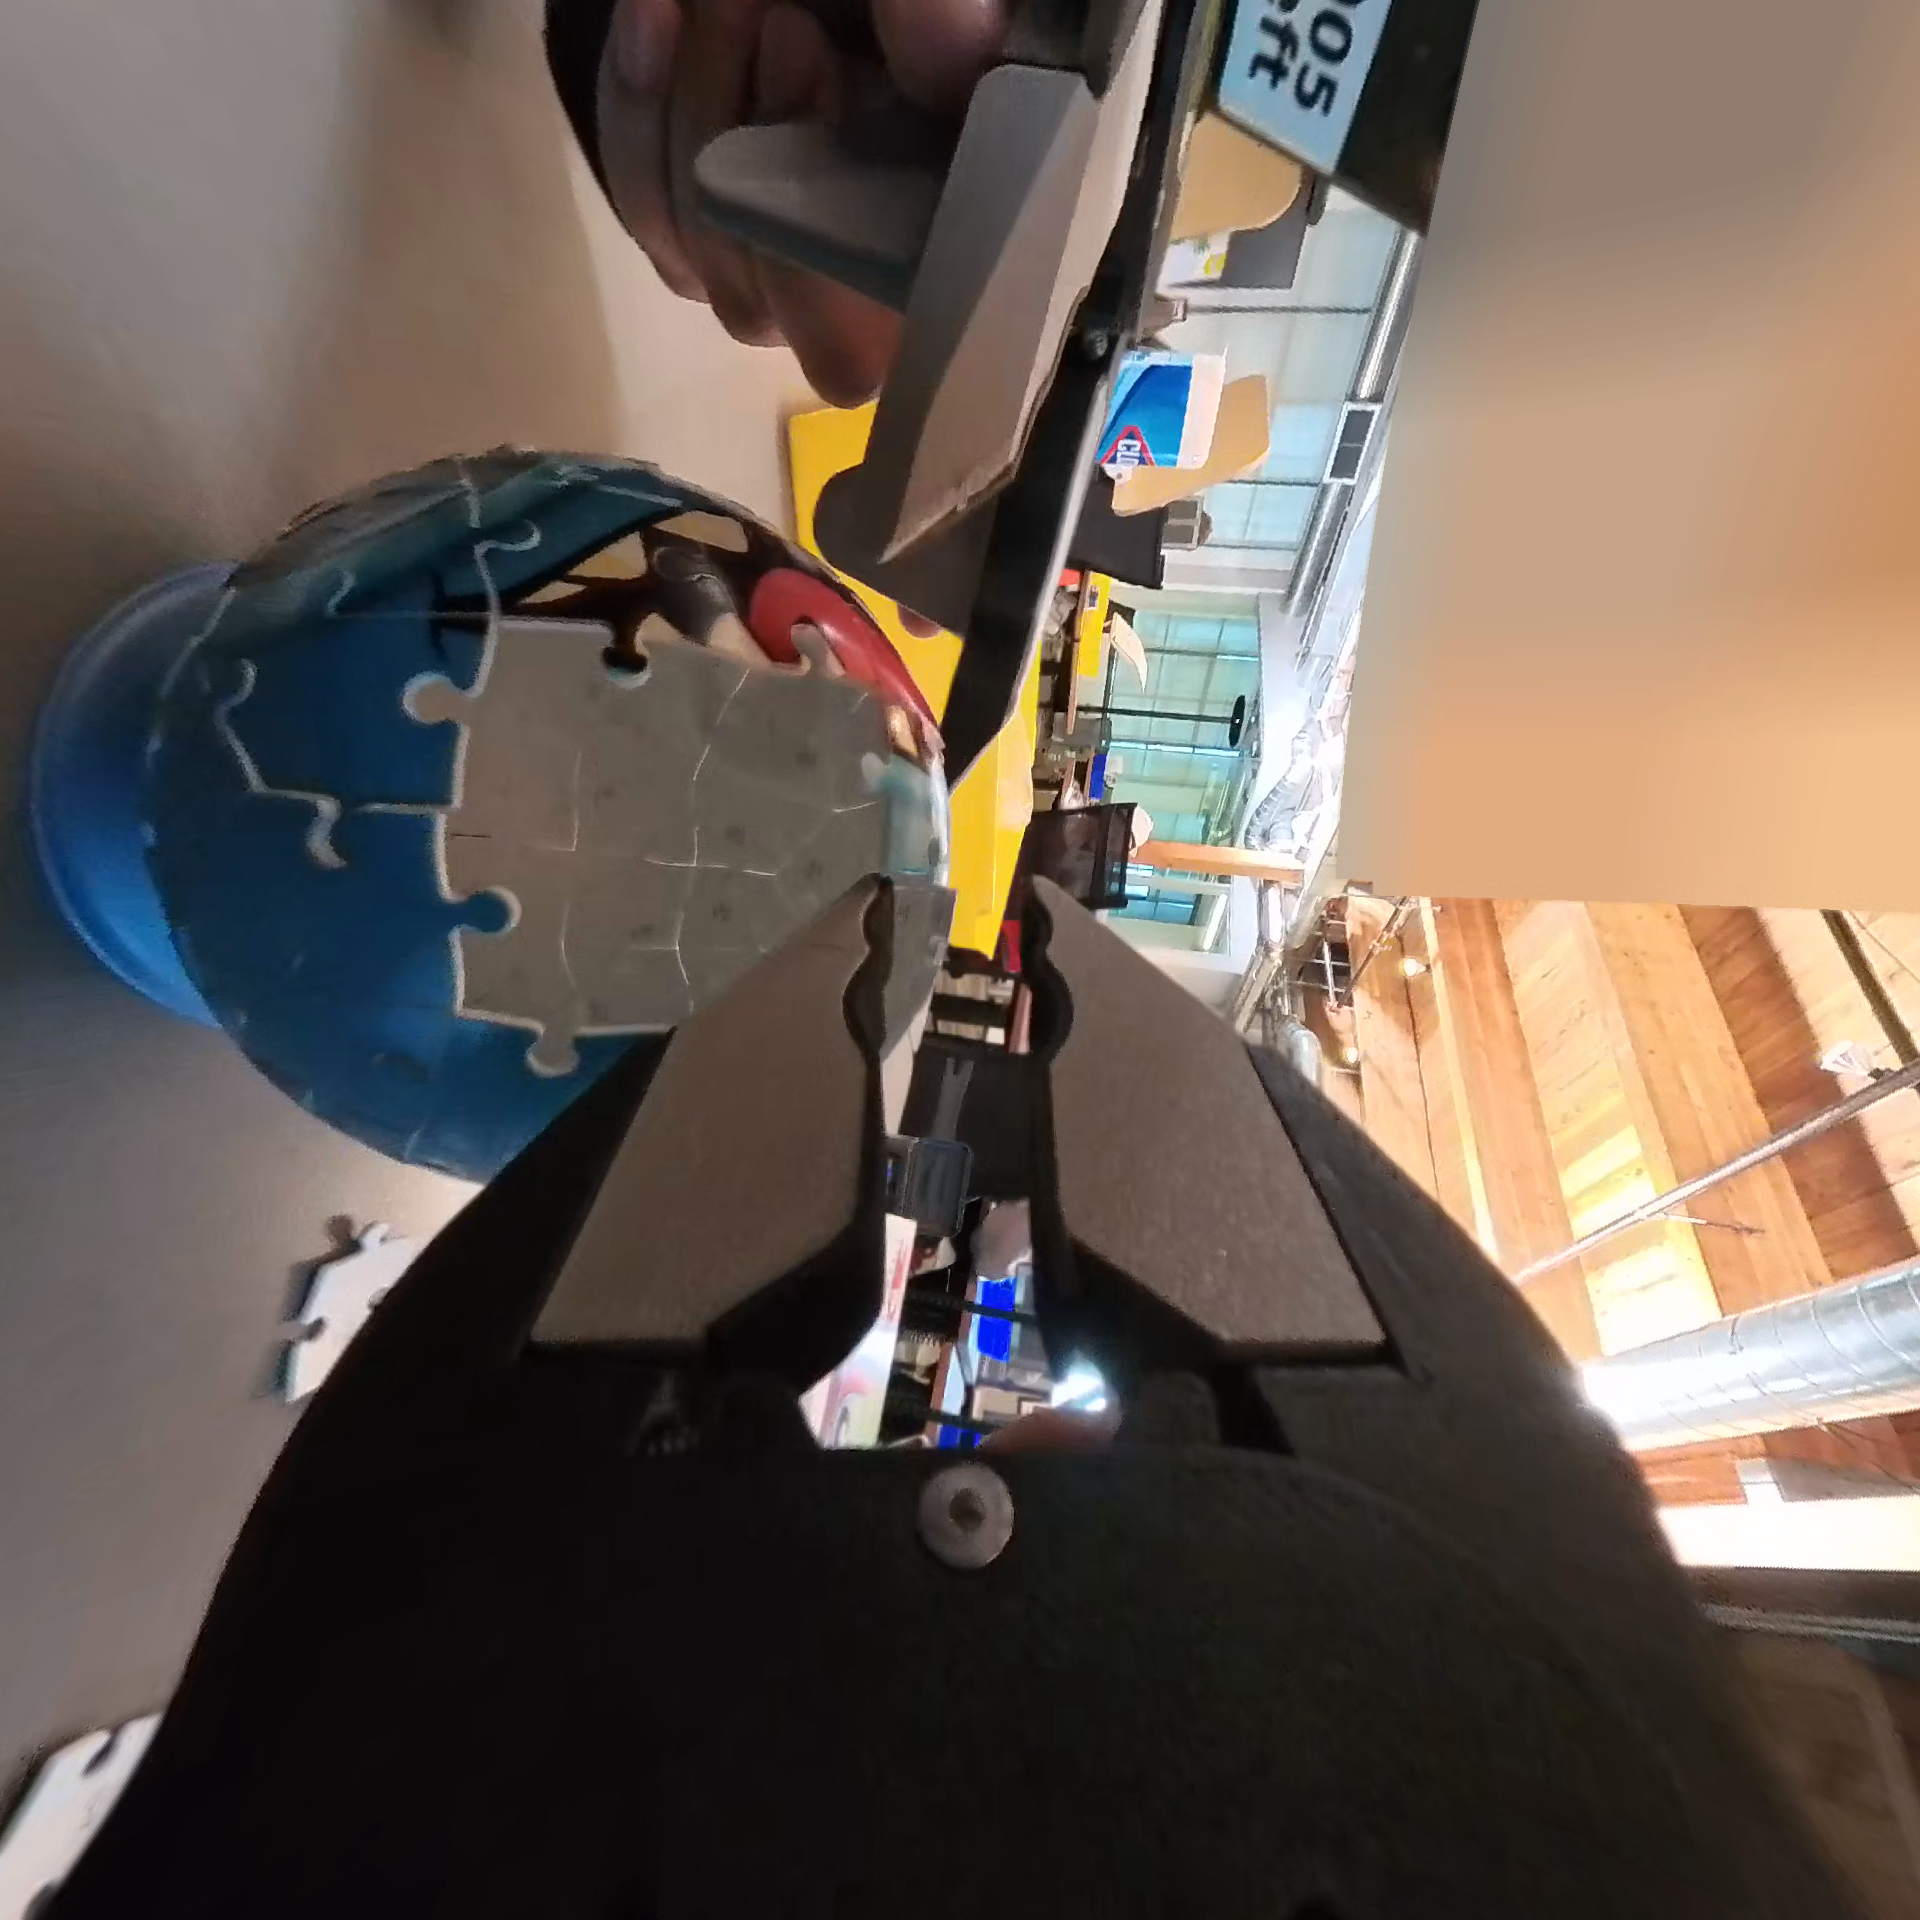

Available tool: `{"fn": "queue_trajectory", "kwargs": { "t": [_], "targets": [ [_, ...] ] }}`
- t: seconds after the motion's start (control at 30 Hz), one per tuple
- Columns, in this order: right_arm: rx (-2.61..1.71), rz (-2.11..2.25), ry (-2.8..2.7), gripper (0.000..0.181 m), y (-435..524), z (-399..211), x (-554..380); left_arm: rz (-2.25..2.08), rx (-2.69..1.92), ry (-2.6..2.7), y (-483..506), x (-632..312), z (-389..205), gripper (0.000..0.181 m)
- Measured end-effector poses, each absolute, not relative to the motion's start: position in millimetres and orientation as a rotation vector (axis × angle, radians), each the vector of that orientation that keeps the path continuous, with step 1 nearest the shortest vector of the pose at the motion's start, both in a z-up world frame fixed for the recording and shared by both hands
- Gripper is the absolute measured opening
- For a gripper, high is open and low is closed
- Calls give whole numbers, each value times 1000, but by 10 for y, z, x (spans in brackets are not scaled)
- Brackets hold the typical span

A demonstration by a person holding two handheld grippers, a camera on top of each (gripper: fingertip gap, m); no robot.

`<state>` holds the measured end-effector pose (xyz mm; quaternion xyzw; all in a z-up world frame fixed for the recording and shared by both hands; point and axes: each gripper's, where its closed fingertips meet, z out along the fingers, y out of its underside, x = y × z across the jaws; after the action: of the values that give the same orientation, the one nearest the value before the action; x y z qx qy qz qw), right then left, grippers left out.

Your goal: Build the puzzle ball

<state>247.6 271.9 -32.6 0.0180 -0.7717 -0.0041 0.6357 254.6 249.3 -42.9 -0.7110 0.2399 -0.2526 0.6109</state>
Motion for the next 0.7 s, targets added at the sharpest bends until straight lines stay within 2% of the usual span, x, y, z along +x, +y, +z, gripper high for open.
{"fn": "queue_trajectory", "kwargs": {
  "t": [0.3, 0.47, 0.57, 0.7],
  "targets": [
    [-5, 49, -1660, 23, 2816, -84, 2832, -499, -1649, 396, 2370, 2125, -312, 87],
    [-457, 425, -1572, 22, 3230, -95, 3177, -543, -1693, 214, 2299, 1745, -668, 91],
    [-805, 689, -1550, 9, 3566, -390, 3347, -684, -1645, 12, 2305, 1549, -716, 90],
    [-1169, 1115, -1496, 18, 3817, -597, 3548, -625, -1512, -230, 2325, 1146, -621, 81]
  ]
}}
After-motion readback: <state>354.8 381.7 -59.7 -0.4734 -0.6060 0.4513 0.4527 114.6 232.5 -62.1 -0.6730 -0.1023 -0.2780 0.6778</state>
